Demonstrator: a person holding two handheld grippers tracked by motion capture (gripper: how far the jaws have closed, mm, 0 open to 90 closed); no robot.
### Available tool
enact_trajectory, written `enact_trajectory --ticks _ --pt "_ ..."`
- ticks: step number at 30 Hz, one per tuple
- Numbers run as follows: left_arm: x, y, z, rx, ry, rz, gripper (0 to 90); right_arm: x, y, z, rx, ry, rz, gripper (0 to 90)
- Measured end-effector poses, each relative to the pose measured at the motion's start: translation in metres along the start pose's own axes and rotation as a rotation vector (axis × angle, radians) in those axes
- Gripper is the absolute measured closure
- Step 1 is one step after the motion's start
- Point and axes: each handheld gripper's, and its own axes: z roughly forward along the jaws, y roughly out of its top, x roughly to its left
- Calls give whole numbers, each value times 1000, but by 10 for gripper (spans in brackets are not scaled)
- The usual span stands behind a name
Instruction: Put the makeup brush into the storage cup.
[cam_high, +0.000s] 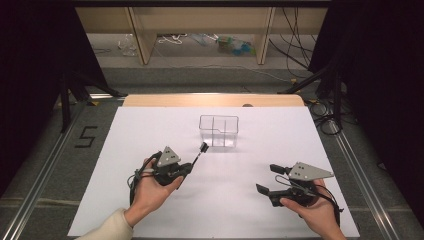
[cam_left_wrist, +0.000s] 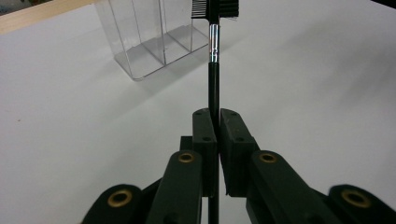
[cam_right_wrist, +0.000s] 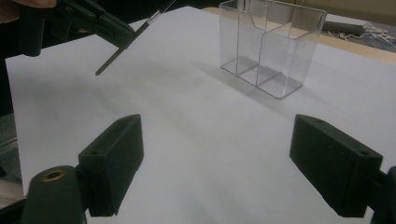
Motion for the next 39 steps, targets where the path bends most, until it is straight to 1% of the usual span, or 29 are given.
enact_trajectory --ticks 3,4,9,12,15,16,17,18,19,21,26,28,30,33,35,39 --pt "0 0 0 -8 -3 -4 855 0 0 0 2 -4 -3 187" --pt "-1 1 -1 -23 -2 -9 855 0 0 0 1 -2 -2 187" --pt "-1 1 -1 -28 -2 -15 855 0 0 0 1 -4 -3 187" --pt "-2 1 -2 -43 -2 -19 855 0 0 0 4 -6 -2 190" --pt "-1 2 -3 -51 -5 -10 855 0 0 0 1 -5 -4 190" --pt "-2 2 -3 -62 -8 -16 855 0 0 0 0 -5 -3 189" --pt "-1 2 -4 -54 -10 -3 855 0 0 0 2 -5 -3 190" --pt "-1 2 -4 -54 -10 -3 855 0 0 0 2 -4 -4 189" --pt "-2 2 -3 -80 -9 -10 855 0 0 0 2 -5 -4 189" --pt "-2 2 -4 -79 -6 -3 855 0 0 0 -1 -3 -3 189" --pt "-2 2 -4 -85 -14 -9 855 0 0 0 -1 -2 -3 191" --pt "-3 3 -4 -89 -11 0 855 0 0 0 0 -2 -2 192" --pt "-4 3 -4 -92 -11 -2 855 0 0 1 -4 0 -1 193" --pt "-5 3 -4 -108 -17 -7 855 0 1 1 -5 2 2 196" --pt "-6 3 -4 -113 -14 -1 855 1 1 1 -8 4 6 198" --pt "-7 3 -4 -123 -18 -5 855 1 2 3 -15 14 9 201"
